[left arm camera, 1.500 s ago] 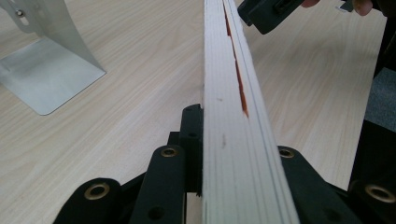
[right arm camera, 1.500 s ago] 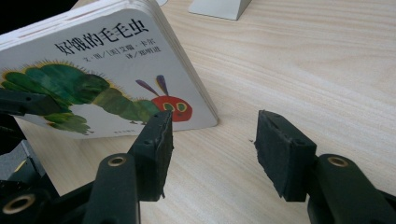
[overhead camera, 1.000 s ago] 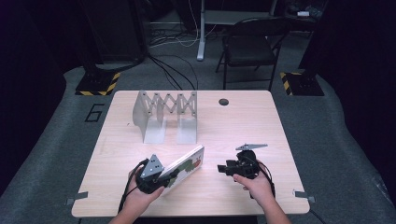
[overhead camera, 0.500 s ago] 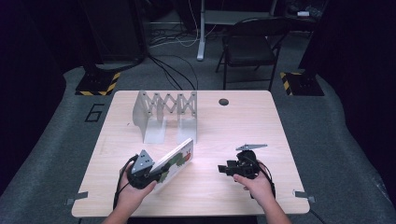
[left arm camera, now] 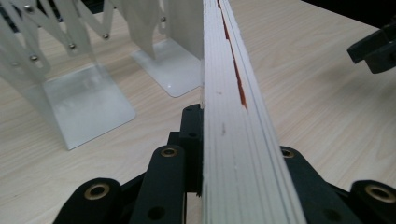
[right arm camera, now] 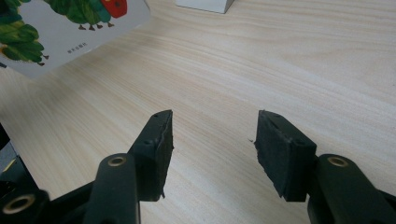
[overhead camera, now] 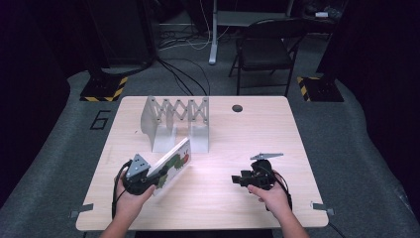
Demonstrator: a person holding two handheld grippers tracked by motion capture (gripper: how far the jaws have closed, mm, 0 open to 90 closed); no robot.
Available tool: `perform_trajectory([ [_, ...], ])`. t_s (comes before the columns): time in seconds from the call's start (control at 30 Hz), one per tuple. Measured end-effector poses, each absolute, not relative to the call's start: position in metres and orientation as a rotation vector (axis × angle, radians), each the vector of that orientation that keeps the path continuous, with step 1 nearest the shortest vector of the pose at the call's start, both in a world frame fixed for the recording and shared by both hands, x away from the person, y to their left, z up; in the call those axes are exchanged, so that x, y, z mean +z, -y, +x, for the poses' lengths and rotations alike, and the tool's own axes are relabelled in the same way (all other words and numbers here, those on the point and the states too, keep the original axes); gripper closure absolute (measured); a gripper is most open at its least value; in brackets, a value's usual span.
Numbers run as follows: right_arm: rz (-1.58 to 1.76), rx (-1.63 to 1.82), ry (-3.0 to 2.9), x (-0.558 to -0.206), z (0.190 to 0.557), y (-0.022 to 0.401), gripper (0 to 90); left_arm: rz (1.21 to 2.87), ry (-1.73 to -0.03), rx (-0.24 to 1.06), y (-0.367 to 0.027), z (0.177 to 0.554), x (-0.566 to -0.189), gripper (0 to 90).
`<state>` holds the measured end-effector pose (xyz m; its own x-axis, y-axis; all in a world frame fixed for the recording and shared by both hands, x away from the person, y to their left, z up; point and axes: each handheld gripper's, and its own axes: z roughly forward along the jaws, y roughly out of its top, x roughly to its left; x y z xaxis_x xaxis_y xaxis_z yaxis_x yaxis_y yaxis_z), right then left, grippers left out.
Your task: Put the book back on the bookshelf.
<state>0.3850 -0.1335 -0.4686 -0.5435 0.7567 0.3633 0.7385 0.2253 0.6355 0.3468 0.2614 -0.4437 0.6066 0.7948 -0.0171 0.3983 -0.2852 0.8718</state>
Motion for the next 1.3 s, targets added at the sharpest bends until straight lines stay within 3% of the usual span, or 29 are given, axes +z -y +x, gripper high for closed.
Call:
perform_trajectory([
  [0.63,1.462,1.248,-2.450,-0.472,0.390,0.131,46.3,1.781,-1.159,0.659,-0.298,0.350,-0.444,76.0],
  [1.3,1.501,1.238,-2.451,-0.471,0.389,0.132,46.3,1.682,-1.300,0.798,-0.283,0.366,-0.443,76.0],
])
